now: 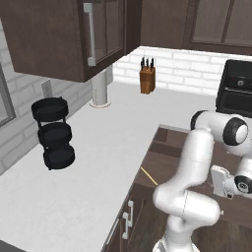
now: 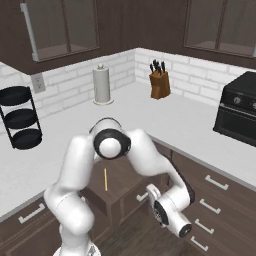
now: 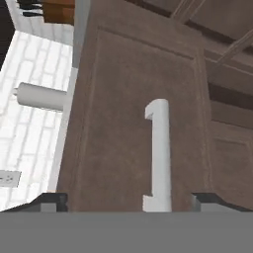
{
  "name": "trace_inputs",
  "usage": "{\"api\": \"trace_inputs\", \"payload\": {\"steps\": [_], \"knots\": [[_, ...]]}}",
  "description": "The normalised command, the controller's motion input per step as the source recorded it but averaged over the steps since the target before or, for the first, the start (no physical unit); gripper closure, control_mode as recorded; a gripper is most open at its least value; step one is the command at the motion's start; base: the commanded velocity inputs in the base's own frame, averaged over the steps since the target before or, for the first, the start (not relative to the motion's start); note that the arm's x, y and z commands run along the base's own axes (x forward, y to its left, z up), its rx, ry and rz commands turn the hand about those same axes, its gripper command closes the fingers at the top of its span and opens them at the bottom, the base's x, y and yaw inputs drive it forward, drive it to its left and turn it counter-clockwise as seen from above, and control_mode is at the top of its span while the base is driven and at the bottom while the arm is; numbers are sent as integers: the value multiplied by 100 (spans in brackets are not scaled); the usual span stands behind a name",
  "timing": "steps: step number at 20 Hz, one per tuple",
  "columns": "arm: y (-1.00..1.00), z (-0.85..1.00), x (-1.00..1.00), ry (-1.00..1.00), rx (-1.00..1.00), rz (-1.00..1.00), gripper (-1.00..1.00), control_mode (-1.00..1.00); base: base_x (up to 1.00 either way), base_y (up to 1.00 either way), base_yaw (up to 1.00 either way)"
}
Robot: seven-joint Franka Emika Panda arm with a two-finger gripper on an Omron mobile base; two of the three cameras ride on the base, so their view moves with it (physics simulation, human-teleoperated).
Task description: Take a straw from the drawer in front and place it inside the glass cup on the dining counter.
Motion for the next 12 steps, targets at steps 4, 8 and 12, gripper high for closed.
{"api": "trace_inputs", "payload": {"steps": [4, 8, 12], "knots": [[11, 100, -10, -4, -33, 0, -100, -100, 0, 0, 0], [8, 100, 0, 5, -35, 0, -100, -100, 0, 0, 0], [12, 100, 4, 13, -37, 0, -100, -100, 0, 0, 0]]}}
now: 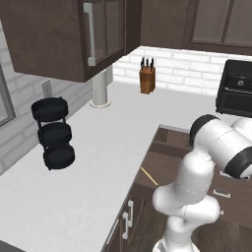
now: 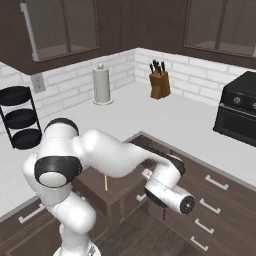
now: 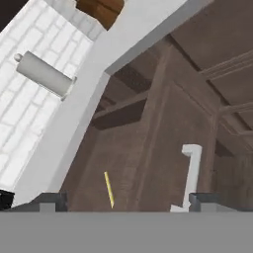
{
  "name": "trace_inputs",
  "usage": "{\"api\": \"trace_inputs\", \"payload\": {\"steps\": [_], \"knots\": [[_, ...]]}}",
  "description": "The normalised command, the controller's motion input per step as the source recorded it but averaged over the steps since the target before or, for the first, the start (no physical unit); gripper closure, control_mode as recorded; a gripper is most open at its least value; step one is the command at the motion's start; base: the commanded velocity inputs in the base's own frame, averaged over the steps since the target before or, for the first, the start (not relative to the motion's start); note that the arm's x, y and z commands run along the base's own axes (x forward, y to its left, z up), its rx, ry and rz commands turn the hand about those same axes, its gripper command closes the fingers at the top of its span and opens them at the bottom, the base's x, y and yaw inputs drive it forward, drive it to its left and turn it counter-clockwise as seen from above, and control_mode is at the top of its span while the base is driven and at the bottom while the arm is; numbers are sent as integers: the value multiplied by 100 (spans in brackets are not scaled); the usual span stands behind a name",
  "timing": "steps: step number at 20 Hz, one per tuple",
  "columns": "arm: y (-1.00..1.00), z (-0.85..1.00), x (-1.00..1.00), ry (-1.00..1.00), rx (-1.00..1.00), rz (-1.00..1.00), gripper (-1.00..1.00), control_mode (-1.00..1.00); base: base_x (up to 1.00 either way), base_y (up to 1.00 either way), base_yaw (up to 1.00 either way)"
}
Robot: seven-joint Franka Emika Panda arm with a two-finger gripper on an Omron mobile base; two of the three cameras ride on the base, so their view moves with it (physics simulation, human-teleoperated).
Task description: Take a straw from the drawer in front and place it inside the glass cup on the dining counter.
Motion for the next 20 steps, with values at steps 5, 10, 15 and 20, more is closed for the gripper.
{"api": "trace_inputs", "payload": {"steps": [5, 10, 15, 20], "knots": [[31, 74, 15, 27, -40, 1, -100, -100, 0, 0, 0], [53, 37, 44, 42, -40, 9, -100, -100, 0, 0, 0], [47, 11, 48, 46, -35, 13, -100, -100, 0, 0, 0], [13, -22, 35, 24, -24, 23, -100, -100, 0, 0, 0]]}}
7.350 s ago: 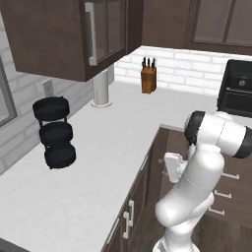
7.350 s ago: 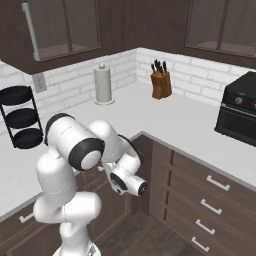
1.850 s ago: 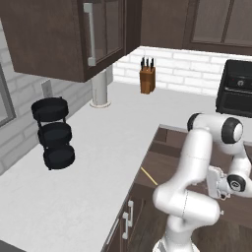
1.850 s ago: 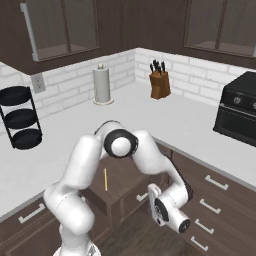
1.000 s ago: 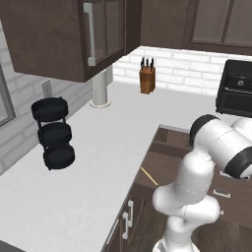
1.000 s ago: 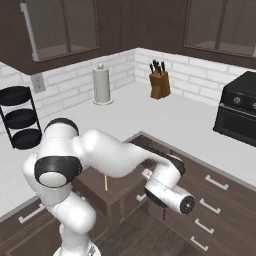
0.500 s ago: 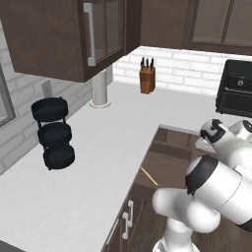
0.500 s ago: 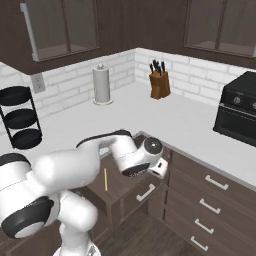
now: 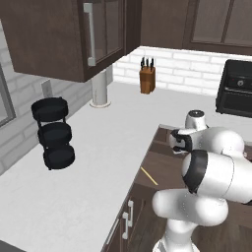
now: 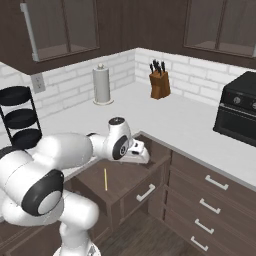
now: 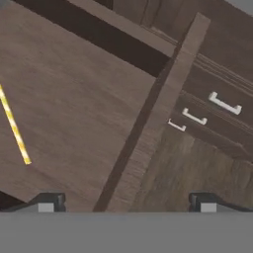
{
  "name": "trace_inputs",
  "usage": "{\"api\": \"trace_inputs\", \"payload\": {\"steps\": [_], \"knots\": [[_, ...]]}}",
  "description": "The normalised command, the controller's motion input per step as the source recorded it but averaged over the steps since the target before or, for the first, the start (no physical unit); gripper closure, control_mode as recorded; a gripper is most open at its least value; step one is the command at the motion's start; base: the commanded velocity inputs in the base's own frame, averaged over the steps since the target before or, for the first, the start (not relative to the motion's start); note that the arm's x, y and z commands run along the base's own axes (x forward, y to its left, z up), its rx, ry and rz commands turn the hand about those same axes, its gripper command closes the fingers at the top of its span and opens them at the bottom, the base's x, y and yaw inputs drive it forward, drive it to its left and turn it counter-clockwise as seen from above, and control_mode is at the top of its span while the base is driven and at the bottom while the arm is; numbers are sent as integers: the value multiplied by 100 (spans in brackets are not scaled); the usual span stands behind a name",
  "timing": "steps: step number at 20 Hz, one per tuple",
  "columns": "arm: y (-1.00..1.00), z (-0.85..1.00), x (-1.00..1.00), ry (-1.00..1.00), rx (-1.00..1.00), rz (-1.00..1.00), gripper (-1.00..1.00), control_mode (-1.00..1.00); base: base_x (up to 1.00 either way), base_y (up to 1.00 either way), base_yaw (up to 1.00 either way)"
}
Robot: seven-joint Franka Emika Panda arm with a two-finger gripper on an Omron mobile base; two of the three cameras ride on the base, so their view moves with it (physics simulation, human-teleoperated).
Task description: Take a straw from the drawer in front and place it inside the glass cup on the dining counter.
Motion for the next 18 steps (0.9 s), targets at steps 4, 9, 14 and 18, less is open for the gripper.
{"api": "trace_inputs", "payload": {"steps": [4, 9, 14, 18], "knots": [[2, -4, 22, 13, -12, 27, -100, -100, 0, 0, 0], [9, -19, 0, 17, -5, 29, -100, -100, 0, 0, 0], [13, -36, 0, 17, -1, 24, -100, -100, 0, 0, 0], [0, -29, 2, 13, 0, 21, -100, -100, 0, 0, 0]]}}
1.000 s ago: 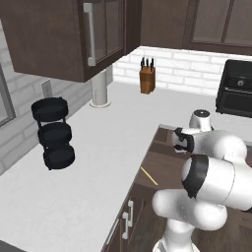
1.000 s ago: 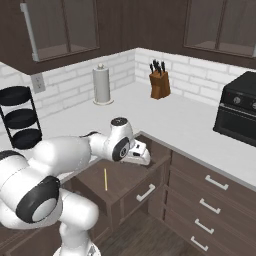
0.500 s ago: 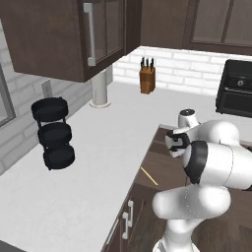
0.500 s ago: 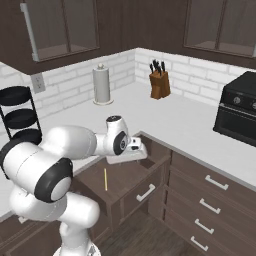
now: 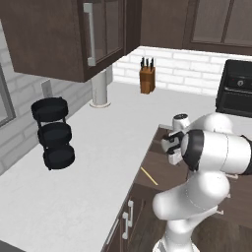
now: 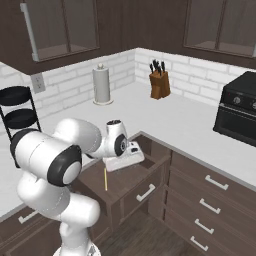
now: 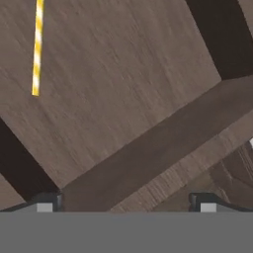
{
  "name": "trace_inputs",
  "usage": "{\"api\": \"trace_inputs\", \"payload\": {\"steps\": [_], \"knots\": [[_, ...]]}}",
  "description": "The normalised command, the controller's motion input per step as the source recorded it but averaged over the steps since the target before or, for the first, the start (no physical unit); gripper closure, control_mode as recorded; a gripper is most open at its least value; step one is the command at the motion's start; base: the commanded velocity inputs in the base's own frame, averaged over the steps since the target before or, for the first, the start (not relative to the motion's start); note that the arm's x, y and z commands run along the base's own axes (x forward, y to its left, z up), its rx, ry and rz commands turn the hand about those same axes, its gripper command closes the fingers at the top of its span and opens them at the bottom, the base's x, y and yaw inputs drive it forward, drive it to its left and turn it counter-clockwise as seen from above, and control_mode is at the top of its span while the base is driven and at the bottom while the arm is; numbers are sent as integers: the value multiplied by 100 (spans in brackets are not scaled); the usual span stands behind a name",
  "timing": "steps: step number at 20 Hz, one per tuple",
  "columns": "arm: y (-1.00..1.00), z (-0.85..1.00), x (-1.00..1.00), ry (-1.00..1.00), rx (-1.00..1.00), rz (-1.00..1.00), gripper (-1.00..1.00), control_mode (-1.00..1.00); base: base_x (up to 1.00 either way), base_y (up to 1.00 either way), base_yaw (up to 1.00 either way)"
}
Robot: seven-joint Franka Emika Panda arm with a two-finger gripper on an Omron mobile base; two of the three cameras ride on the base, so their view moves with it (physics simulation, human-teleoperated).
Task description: Take a straw from the drawer in front and place it inside the glass cup on the dining counter.
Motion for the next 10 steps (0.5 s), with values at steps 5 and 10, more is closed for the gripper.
{"api": "trace_inputs", "payload": {"steps": [5, 10], "knots": [[0, -36, 2, 8, 0, 14, -100, -100, 0, 0, 0], [0, -41, 0, 2, 0, 2, -100, -100, 0, 0, 0]]}}
